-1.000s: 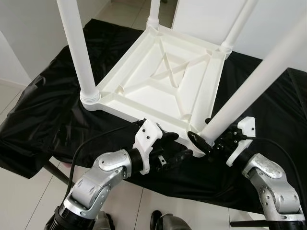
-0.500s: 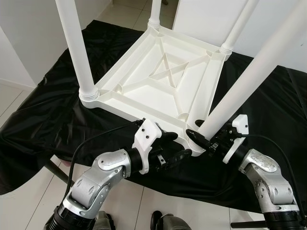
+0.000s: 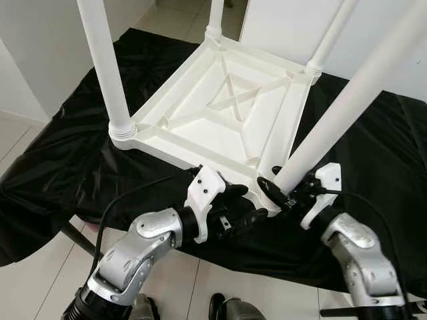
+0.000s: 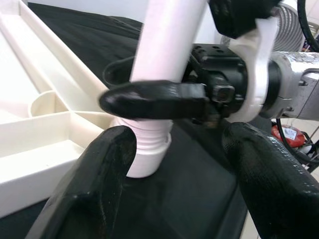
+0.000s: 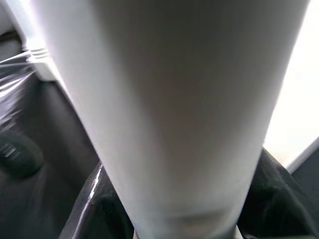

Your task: Building children table

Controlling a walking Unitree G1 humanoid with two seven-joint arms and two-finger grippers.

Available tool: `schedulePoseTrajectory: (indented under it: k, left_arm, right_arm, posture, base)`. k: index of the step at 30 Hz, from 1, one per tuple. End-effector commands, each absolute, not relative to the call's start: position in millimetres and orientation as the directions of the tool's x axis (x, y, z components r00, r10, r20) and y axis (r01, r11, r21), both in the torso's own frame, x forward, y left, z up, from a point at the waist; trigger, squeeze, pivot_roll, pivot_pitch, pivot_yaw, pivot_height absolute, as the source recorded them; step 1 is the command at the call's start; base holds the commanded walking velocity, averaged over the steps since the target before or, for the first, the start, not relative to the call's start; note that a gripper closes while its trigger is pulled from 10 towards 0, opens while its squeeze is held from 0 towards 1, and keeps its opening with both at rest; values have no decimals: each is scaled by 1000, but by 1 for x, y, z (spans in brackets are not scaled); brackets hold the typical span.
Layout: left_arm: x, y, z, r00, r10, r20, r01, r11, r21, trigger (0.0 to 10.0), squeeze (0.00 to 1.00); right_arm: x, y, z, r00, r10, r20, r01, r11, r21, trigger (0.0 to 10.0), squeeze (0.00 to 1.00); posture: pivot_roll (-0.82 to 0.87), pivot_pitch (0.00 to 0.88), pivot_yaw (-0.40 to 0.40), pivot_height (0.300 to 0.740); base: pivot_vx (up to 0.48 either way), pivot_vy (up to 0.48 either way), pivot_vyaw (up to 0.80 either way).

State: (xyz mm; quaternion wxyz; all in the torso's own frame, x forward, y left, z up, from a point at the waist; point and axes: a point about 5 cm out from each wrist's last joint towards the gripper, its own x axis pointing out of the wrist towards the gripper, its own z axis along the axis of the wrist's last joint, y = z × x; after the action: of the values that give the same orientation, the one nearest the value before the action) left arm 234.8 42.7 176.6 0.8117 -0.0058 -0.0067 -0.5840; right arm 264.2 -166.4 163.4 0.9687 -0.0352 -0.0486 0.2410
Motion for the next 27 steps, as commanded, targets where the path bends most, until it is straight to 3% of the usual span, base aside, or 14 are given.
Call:
schedulePoseTrajectory:
  k: [1, 3, 5, 7, 14, 22, 23, 27]
  left_arm:
    - [229, 39, 178, 290, -957, 25, 957, 290, -2, 10000, 0]
    - [229, 38, 178, 287, -958, 24, 958, 287, -2, 10000, 0]
    - [229, 38, 178, 286, -958, 23, 958, 286, -2, 10000, 0]
    - [230, 38, 178, 283, -959, 24, 959, 283, -1, 10000, 0]
    - [229, 36, 177, 277, -961, 26, 961, 277, -3, 10000, 0]
    - [230, 34, 178, 266, -964, 27, 964, 266, 5, 10000, 0]
    - [231, 34, 179, 267, -963, 27, 964, 267, 7, 10000, 0]
    - [230, 35, 179, 268, -963, 27, 963, 269, 7, 10000, 0]
  right_arm:
    - [264, -175, 149, 941, 339, 2, -338, 938, -75, 10000, 0]
    - [263, -171, 148, 974, 227, 3, -227, 974, -28, 10000, 0]
    - [263, -171, 147, 979, 203, 1, -203, 979, -18, 10000, 0]
    - [261, -167, 145, 999, 46, 2, -46, 999, 0, 10000, 0]
    - [257, -151, 145, 1000, -27, 8, 27, 999, 29, 10000, 0]
    - [260, -156, 151, 998, -60, 14, 59, 997, 42, 10000, 0]
    - [261, -156, 153, 999, -45, 25, 44, 998, 50, 10000, 1000]
    - [262, -158, 157, 999, 6, 53, -9, 998, 64, 10000, 1000]
  posture:
    - [50, 179, -106, 740]
    - [48, 177, -108, 740]
    - [48, 177, -108, 740]
    - [42, 171, -112, 740]
    - [37, 162, -117, 740]
    - [36, 146, -117, 740]
    - [37, 145, -118, 740]
    - [42, 146, -116, 740]
  base:
    - [0, 0, 0]
    - [0, 0, 0]
    - [0, 0, 0]
    - [0, 0, 0]
    - [0, 0, 0]
    - [0, 0, 0]
    - [0, 0, 0]
    - [0, 0, 0]
